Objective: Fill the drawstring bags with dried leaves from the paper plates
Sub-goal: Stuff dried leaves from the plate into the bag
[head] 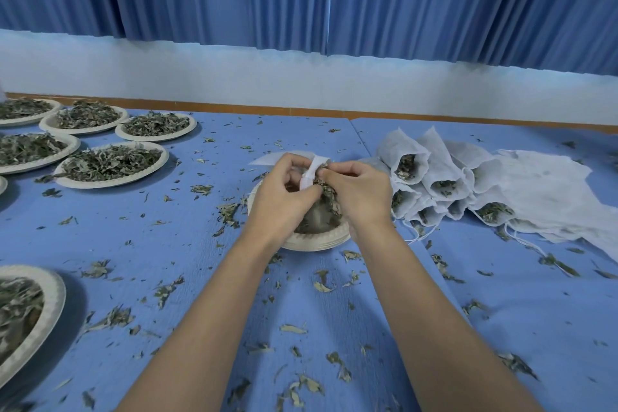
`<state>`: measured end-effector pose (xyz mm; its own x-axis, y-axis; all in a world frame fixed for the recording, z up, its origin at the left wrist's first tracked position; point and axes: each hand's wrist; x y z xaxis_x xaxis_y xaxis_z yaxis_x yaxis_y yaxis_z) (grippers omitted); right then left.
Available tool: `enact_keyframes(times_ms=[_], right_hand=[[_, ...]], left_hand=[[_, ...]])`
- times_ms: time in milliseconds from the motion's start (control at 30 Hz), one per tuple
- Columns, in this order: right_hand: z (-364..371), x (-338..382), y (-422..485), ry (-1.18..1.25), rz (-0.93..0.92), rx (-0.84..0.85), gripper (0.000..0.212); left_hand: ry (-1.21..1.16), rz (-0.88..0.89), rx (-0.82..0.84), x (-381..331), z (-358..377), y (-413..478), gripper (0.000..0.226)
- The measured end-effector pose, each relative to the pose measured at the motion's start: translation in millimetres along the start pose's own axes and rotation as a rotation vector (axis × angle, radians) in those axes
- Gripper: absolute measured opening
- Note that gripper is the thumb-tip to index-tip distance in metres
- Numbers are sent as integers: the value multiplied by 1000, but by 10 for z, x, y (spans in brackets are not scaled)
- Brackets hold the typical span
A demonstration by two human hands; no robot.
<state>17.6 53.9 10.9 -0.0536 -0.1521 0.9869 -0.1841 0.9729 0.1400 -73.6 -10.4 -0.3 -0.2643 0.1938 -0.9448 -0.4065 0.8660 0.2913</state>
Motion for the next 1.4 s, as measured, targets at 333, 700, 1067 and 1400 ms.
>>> enact_keyframes(times_ms=[333, 700, 1067, 1400], right_hand=[[132, -4, -66, -52, -28, 34, 19], [97, 99, -70, 170, 131, 219, 33], [4, 25, -49, -64, -29, 199, 10], [53, 37, -67, -251, -114, 155, 10]], left_hand=[[235, 62, -139, 14, 26, 0, 23], [7, -47, -269, 61, -70, 86, 21], [-226, -86, -274, 6, -129, 89, 32], [-214, -95, -247, -10, -145, 55, 30]])
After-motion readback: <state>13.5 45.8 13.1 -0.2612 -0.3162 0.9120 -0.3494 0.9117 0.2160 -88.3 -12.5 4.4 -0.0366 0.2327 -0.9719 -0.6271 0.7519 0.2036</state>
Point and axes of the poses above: each hand's wrist, its own y-axis towards the middle knuckle, its own z-axis out of the palm, x = y × z, and after that the axes turned 3 degrees about x, right-handed
